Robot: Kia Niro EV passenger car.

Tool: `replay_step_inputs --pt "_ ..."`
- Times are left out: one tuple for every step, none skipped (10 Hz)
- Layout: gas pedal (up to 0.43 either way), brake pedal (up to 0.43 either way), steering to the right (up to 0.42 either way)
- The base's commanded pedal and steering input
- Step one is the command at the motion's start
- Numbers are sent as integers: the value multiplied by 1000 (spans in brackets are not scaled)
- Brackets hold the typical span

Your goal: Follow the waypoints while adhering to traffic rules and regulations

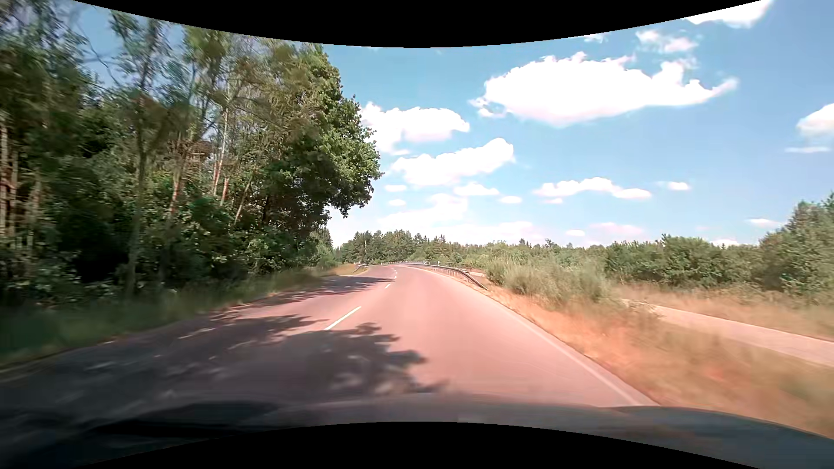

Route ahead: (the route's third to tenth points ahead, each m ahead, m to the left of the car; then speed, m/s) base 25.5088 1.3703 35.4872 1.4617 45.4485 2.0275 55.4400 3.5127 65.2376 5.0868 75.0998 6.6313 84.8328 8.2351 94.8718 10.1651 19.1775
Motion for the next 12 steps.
replay_step_inputs --pt "240 0 -11" --pt "240 0 -11" --pt "240 0 -11" --pt "240 0 -12" --pt "240 0 -13" --pt "240 0 -13" --pt "240 0 -13" --pt "240 0 -13" --pt "240 0 -13" --pt "240 0 -13" --pt "240 0 -13" --pt "240 0 -13"
